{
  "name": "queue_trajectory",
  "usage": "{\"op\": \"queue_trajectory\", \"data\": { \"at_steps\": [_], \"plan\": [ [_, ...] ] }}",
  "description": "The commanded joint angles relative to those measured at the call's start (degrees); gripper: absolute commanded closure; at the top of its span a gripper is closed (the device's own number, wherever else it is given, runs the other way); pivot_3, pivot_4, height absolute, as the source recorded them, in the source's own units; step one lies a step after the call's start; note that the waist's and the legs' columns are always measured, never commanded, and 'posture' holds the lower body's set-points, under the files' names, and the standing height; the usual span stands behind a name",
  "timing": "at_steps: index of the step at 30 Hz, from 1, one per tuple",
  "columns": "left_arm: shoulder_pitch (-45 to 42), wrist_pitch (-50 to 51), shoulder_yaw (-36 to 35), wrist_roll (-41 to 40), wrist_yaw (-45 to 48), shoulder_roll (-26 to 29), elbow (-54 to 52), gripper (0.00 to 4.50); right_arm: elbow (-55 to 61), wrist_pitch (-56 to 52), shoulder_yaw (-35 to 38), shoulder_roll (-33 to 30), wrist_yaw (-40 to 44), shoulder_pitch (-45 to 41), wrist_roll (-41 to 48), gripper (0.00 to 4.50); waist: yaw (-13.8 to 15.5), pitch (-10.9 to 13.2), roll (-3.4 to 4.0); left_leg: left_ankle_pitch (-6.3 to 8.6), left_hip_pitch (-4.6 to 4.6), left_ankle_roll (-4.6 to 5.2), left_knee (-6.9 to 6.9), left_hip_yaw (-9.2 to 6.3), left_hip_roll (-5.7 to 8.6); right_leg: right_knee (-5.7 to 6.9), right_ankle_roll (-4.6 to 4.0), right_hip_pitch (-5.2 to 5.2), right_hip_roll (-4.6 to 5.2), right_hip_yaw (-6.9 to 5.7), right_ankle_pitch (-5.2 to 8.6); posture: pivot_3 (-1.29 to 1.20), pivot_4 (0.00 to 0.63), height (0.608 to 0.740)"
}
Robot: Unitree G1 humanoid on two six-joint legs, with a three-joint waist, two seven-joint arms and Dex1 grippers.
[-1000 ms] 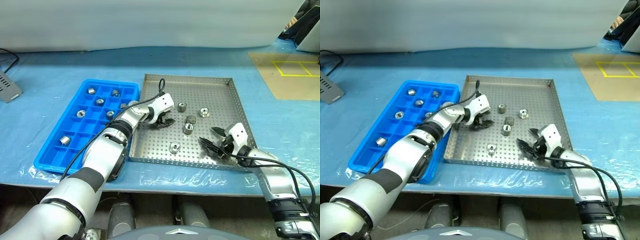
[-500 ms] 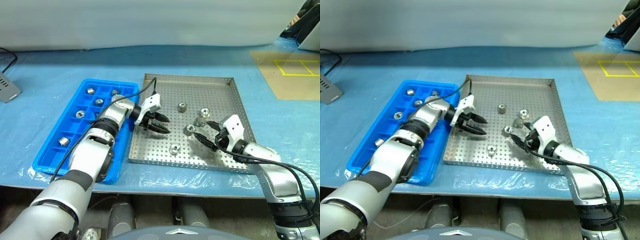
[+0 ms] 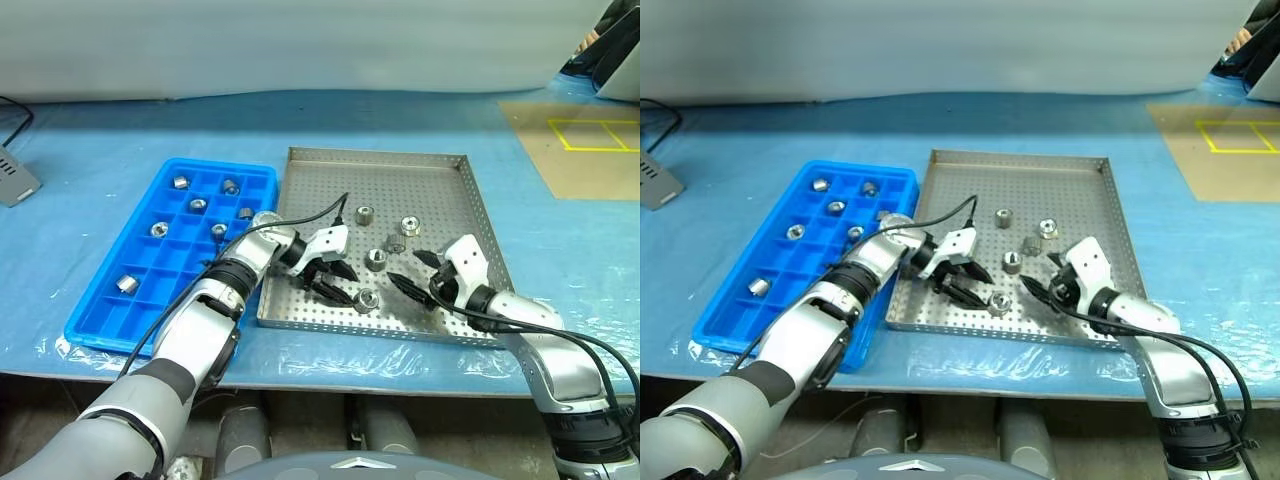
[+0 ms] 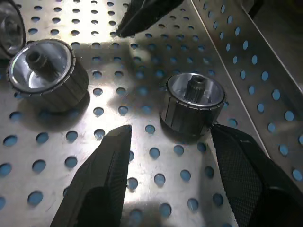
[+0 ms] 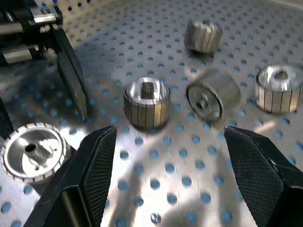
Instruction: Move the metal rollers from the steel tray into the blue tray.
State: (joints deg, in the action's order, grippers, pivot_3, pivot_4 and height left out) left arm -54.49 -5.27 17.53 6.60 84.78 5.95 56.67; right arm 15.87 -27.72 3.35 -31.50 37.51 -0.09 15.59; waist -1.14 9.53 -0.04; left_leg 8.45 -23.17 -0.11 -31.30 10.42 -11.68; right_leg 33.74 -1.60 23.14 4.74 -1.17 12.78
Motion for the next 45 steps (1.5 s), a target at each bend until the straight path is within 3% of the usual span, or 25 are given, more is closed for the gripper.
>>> {"op": "queue_trajectory", "data": {
  "at_steps": [1, 17, 20, 24, 36, 39, 42, 45],
  "plan": [
    [0.34, 0.28, 0.81, -0.23, 0.88, -0.01, -0.36, 1.73, -1.07, 4.06, 1.74, -0.69, 0.58, 1.09, -0.41, 0.7, -0.17, 0.0, 0.0, 0.0, 0.01, 0.0, 0.01, 0.0, 0.0, 0.0, 0.0, 0.0, 0.0, 0.0, 0.0, -0.5, 0.15, 0.74],
    [2.1, -1.04, 0.97, -1.07, -2.13, -3.65, -0.96, 1.73, 0.45, 7.28, 4.83, -2.81, 1.5, 7.06, -0.39, 0.7, -0.8, -0.02, 0.03, -0.03, 0.02, 0.28, -0.05, -0.03, 0.16, -0.09, 0.0, -0.14, 0.18, -0.05, 0.0, -0.53, 0.15, 0.74],
    [2.29, -1.46, 0.8, -1.0, -3.73, -4.19, -0.33, 1.18, 0.54, 7.07, 4.67, -2.63, 1.02, 7.01, -0.55, 0.7, -0.8, -0.02, 0.03, -0.03, 0.01, 0.29, -0.06, -0.03, 0.17, -0.09, 0.0, -0.15, 0.19, -0.06, 0.0, -0.53, 0.15, 0.74],
    [2.24, -2.33, 1.68, 0.53, -7.18, -4.7, 0.86, 0.06, 2.0, 5.81, 4.24, -2.59, 0.3, 6.98, -0.58, 0.7, -0.98, -0.02, 0.03, 0.0, 0.01, 0.31, -0.12, -0.05, 0.2, -0.08, 0.01, -0.18, 0.23, -0.05, 0.0, -0.53, 0.15, 0.74],
    [4.28, -0.41, 3.87, 0.41, -3.37, -4.49, -0.55, 0.06, 6.71, 1.28, 5.39, -3.11, -1.01, 6.98, 0.28, 0.7, -1.27, -0.05, 0.05, 0.01, 0.05, 0.3, -0.12, -0.08, 0.19, -0.09, 0.01, -0.2, 0.23, -0.05, 0.0, -0.53, 0.15, 0.74],
    [4.05, -1.91, 4.02, 1.49, -5.78, -4.32, 0.79, 0.67, 7.13, 0.68, 5.27, -3.01, -1.19, 6.63, 0.39, 0.7, -1.3, -0.05, 0.07, 0.02, 0.05, 0.28, -0.11, -0.09, 0.19, -0.09, 0.01, -0.2, 0.22, -0.05, 0.01, -0.53, 0.15, 0.74],
    [3.84, -2.82, 4.73, 3.12, -9.56, -4.28, 1.94, 1.59, 7.61, 0.19, 5.08, -2.82, -1.38, 6.25, 0.63, 0.7, -1.33, -0.06, 0.08, 0.03, 0.06, 0.26, -0.11, -0.09, 0.19, -0.09, 0.01, -0.2, 0.22, -0.05, 0.01, -0.53, 0.15, 0.74],
    [3.98, -2.82, 5.35, 3.54, -10.04, -4.02, 2.62, 1.59, 7.85, -0.23, 5.06, -2.78, -1.52, 6.08, 0.8, 0.7, -1.32, -0.09, 0.08, 0.03, 0.1, 0.26, -0.12, -0.1, 0.2, -0.09, 0.01, -0.28, 0.22, -0.06, 0.0, -0.53, 0.15, 0.74]
  ]
}}
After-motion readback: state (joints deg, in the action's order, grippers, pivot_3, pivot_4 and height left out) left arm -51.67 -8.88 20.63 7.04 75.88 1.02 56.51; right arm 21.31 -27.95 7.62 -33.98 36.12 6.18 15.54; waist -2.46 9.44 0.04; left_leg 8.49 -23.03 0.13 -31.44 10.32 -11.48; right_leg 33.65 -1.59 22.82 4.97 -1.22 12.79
